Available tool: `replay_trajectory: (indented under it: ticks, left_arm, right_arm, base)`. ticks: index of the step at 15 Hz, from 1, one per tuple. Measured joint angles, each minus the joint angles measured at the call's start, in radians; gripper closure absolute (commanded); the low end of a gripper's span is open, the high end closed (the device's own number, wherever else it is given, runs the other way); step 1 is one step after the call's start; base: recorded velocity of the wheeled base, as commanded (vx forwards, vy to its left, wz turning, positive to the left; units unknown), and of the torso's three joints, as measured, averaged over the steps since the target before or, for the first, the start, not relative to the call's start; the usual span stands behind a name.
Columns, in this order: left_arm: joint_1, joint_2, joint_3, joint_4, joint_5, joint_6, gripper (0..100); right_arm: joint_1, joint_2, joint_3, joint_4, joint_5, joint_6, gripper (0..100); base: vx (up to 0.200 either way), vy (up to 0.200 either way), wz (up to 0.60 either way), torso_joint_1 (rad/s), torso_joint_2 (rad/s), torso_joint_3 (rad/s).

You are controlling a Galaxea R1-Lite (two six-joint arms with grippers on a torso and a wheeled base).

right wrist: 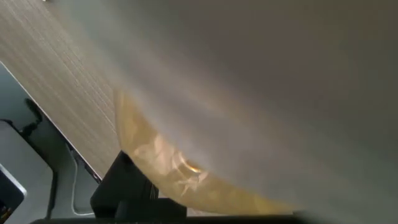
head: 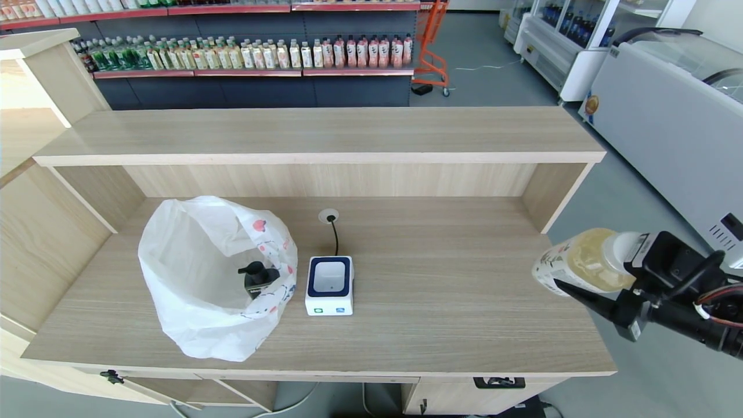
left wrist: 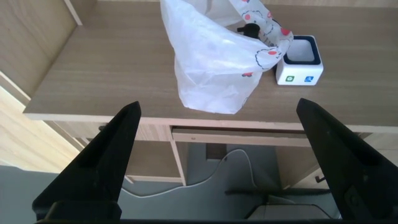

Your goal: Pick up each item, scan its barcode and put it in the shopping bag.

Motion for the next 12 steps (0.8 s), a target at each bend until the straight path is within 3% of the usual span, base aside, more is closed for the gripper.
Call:
replay_trajectory:
  ticks: [5,12]
  left_arm:
    - [0.000,0.000,0.000,0.000,0.000,0.002,0]
    - [-0.001,0.000,0.000,0.000,-0.002,-0.003,0]
  right_arm:
    - [-0.001,-0.004,0.013,-0.033,0.004,-0.011,100]
    - [0.054,-0.004,0.006,-0.033,0.039,0.047,100]
  base:
    - [0.000,0.000,0.00,0.000,0.00,0.000]
    - [0.000,0.200,0.00,0.004,0.00,0.002]
